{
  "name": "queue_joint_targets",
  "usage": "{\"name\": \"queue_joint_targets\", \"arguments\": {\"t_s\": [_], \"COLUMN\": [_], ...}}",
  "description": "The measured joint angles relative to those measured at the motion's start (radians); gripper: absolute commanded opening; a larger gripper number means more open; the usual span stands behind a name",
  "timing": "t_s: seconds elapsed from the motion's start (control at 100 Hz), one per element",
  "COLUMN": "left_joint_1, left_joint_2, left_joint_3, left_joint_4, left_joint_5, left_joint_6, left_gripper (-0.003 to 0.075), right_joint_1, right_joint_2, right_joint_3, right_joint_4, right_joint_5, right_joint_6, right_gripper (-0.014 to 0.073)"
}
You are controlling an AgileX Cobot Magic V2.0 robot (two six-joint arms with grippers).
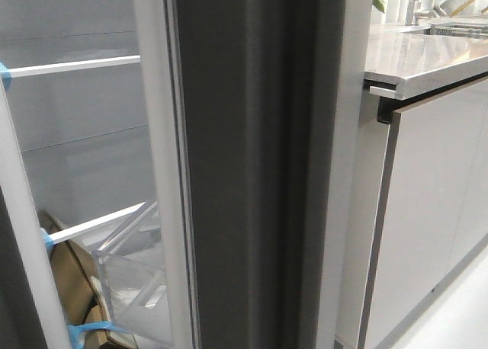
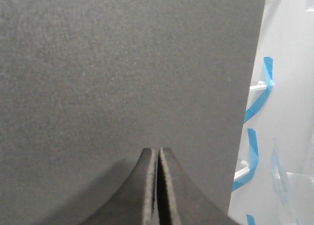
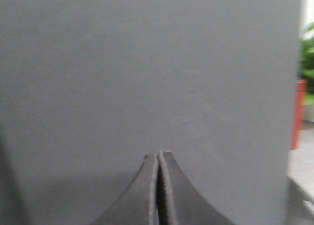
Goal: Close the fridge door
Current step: 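Keep pushing the door with both grippers until it shuts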
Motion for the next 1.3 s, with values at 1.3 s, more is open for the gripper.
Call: {"name": "queue_joint_targets", "arguments": {"t_s": [1.3], "left_joint_1": [0.0], "left_joint_2": [0.0], "left_joint_3": [0.0], "left_joint_4": [0.0], "left_joint_5": [0.0], "left_joint_6": [0.0], "left_gripper": [-0.0021], "right_joint_1": [0.149], "right_joint_2": [0.537], "right_joint_3": [-0.185], "right_joint_4": [0.002], "right_joint_5": [-0.293], "right_joint_6": [0.08], "right_gripper": [-0.0076]}}
